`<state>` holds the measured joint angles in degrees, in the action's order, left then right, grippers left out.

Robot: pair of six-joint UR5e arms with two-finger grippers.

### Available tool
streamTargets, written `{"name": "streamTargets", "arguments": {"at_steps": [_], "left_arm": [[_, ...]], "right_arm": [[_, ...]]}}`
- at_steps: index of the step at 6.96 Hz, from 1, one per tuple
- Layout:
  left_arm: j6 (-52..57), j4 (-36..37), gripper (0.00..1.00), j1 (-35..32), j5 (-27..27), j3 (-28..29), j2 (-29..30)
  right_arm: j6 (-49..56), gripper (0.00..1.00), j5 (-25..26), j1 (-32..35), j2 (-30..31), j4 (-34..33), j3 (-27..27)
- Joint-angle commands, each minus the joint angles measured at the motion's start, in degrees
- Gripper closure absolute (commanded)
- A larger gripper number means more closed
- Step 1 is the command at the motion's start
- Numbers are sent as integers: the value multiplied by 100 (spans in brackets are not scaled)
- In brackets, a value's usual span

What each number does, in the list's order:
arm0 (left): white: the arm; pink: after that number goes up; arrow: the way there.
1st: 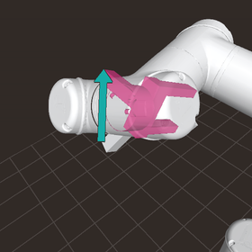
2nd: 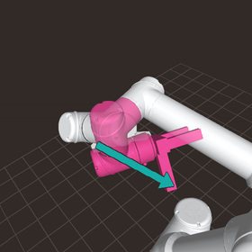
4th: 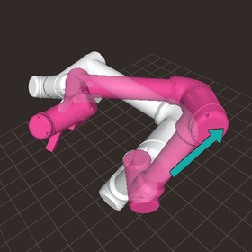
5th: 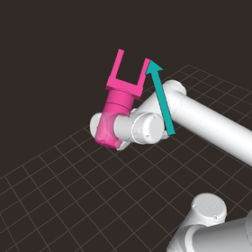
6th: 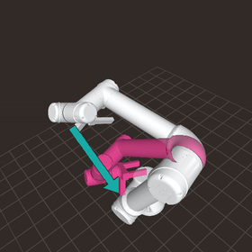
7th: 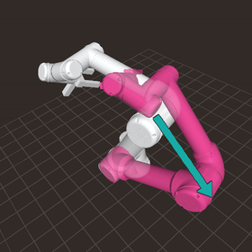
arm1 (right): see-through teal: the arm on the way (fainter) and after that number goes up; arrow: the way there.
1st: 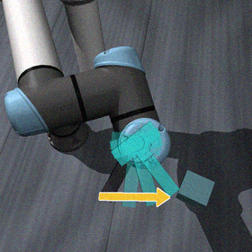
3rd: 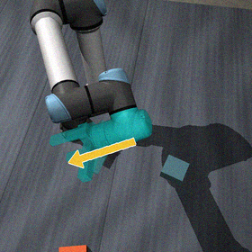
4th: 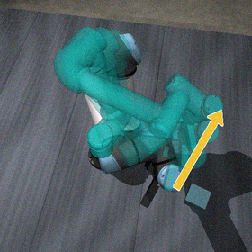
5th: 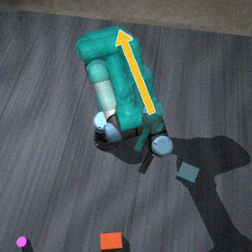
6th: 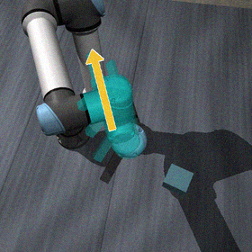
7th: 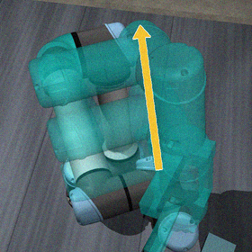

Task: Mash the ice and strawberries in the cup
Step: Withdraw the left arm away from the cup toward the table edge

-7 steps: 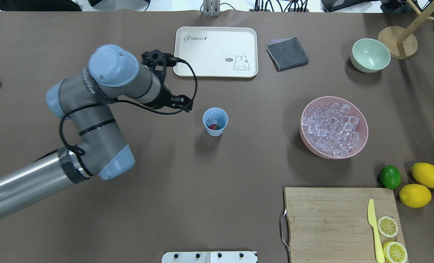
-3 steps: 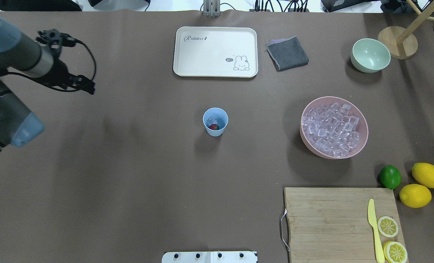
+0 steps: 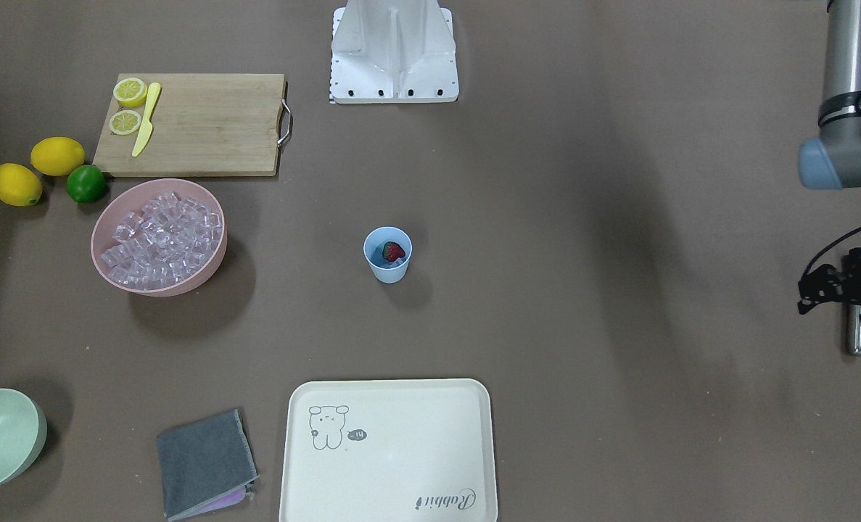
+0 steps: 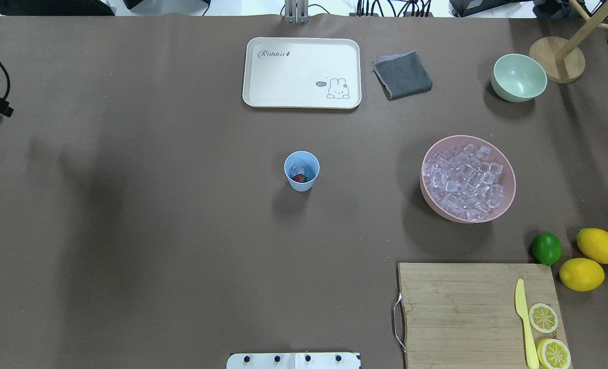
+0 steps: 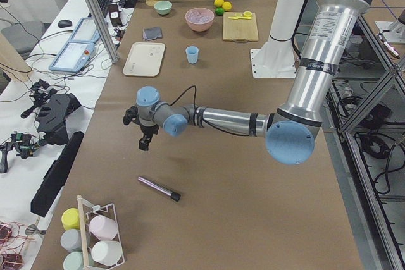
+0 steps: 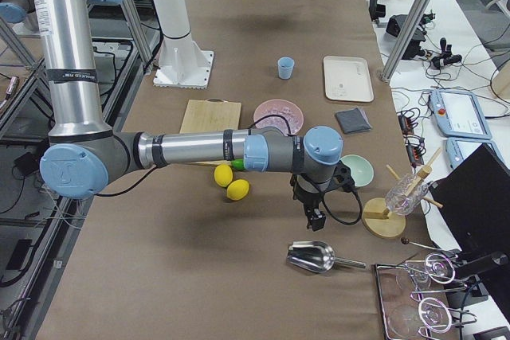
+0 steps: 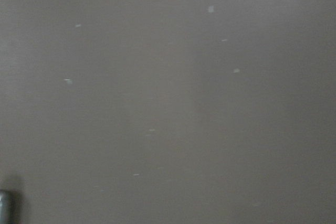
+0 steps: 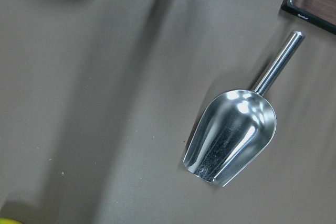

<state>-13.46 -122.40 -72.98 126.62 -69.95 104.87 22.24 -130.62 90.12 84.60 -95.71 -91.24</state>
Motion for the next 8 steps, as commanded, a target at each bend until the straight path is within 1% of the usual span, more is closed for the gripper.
{"name": "streamTargets", "arguments": {"at_steps": [1, 2, 3, 6, 8], "left_arm": [[239, -337, 3, -374, 204, 412, -97], [30, -477, 2, -383, 231, 421, -167], [-7, -870, 2, -375, 205, 464, -273], [-69, -891, 2, -366, 178, 613, -300], [211, -891, 1, -296, 170, 728, -283]], "right_arm": [[0, 1, 10, -3, -31, 9, 1], [-9, 1, 1, -3, -31, 9, -25], [-9, 1, -7, -3, -22, 9, -34], [0, 1, -7, 6, -22, 9, -34], [0, 1, 1, -3, -22, 9, -43]]}}
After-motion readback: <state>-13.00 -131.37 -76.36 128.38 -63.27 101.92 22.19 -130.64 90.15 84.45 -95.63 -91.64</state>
